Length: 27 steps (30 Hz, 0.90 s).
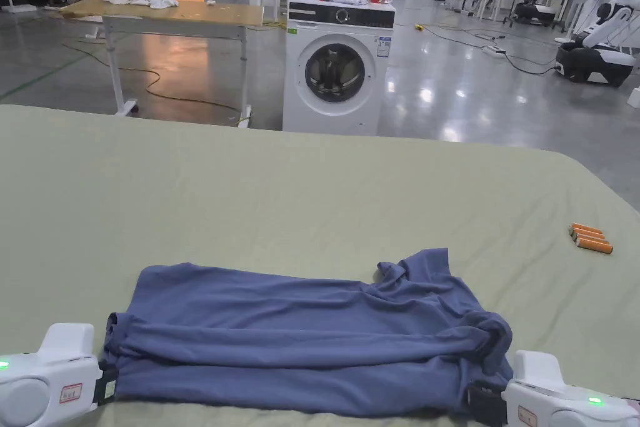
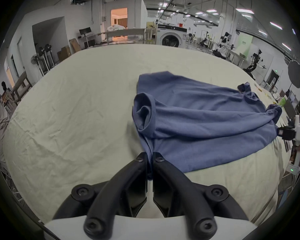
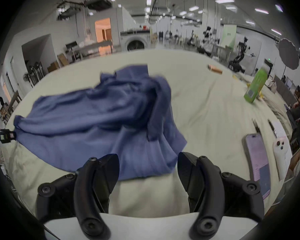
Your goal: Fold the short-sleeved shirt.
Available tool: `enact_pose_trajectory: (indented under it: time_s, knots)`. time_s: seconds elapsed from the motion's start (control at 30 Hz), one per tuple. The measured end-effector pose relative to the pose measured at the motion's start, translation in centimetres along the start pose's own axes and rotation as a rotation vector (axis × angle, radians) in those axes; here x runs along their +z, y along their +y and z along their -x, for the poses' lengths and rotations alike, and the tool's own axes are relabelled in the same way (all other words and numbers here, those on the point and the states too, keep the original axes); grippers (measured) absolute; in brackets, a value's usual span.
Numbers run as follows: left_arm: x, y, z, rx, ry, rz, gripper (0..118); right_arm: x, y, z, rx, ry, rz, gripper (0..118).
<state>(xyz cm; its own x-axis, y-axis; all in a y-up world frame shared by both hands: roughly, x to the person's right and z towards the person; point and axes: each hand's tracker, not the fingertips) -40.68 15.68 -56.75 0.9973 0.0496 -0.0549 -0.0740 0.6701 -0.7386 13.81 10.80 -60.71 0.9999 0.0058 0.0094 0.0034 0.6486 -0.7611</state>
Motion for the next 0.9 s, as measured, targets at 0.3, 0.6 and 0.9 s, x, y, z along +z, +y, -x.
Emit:
enact_pose_trajectory:
  time_s: [0.3, 0.6, 0.9]
  knots:
    - [2.0, -1.0, 0.5, 0.008, -0.031, -0.051, 1, 0.4, -0.4, 0.6, 0.053, 0.082, -0.014, 14]
    - [7.1, -1.4, 1.3, 0.005, -0.026, -0.115, 1, 9.8, -0.7, 0.7, 0.135, 0.013, -0.092, 14]
    - [8.5, -9.3, 3.4, 0.071, -0.073, 0.049, 1, 12.1, -9.4, 0.2, 0.151, -0.008, 0.067, 14]
